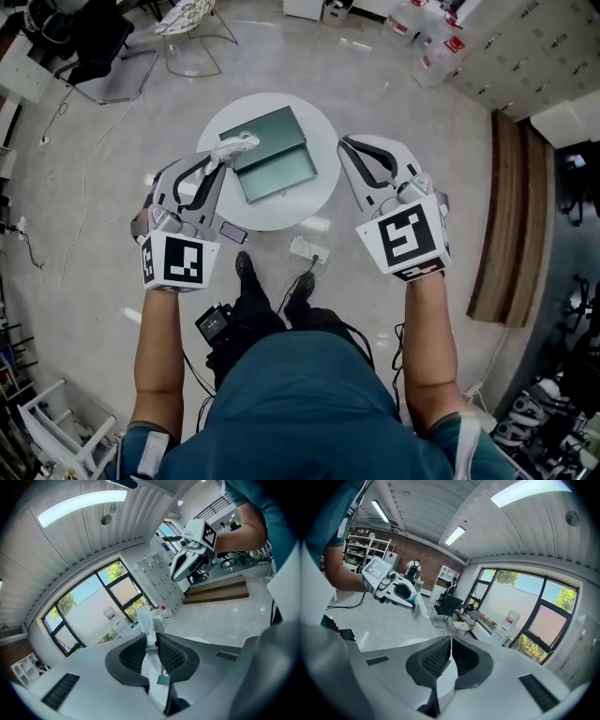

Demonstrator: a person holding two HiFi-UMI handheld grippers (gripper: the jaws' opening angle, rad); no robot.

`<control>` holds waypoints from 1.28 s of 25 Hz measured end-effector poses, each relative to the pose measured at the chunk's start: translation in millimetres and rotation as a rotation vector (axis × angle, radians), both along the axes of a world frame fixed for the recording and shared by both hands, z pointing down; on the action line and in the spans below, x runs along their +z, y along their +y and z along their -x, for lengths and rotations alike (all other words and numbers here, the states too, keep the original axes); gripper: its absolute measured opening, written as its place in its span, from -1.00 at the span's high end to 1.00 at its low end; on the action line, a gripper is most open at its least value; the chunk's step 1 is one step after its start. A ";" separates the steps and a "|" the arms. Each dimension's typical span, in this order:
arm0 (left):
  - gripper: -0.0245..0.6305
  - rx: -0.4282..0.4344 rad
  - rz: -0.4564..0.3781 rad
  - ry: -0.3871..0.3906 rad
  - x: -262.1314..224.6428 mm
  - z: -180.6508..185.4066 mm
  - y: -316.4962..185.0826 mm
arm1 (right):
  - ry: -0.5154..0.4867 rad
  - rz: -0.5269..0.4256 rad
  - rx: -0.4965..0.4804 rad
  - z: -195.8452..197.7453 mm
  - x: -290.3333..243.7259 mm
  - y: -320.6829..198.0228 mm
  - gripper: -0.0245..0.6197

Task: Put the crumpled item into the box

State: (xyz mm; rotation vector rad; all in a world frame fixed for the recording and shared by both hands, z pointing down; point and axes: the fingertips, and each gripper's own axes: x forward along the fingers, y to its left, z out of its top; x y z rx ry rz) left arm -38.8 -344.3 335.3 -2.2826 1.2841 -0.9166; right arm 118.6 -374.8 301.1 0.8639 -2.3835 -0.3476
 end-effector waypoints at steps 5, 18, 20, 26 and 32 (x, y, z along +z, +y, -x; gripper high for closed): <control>0.69 0.043 0.064 -0.005 43.4 -2.8 -43.6 | 0.007 0.047 0.045 -2.2 32.5 -35.1 0.80; 0.69 0.111 0.189 -0.002 152.9 -11.3 -95.1 | 0.030 0.151 0.100 0.2 129.2 -73.1 0.80; 0.69 0.114 0.202 -0.001 170.9 -11.2 -102.2 | 0.032 0.162 0.102 2.4 146.1 -78.8 0.80; 0.69 0.121 0.252 -0.004 231.5 -7.6 -111.1 | 0.035 0.211 0.109 11.7 201.6 -82.4 0.80; 0.69 0.127 0.299 -0.011 272.0 -17.8 -111.8 | 0.046 0.248 0.109 5.6 232.4 -75.6 0.80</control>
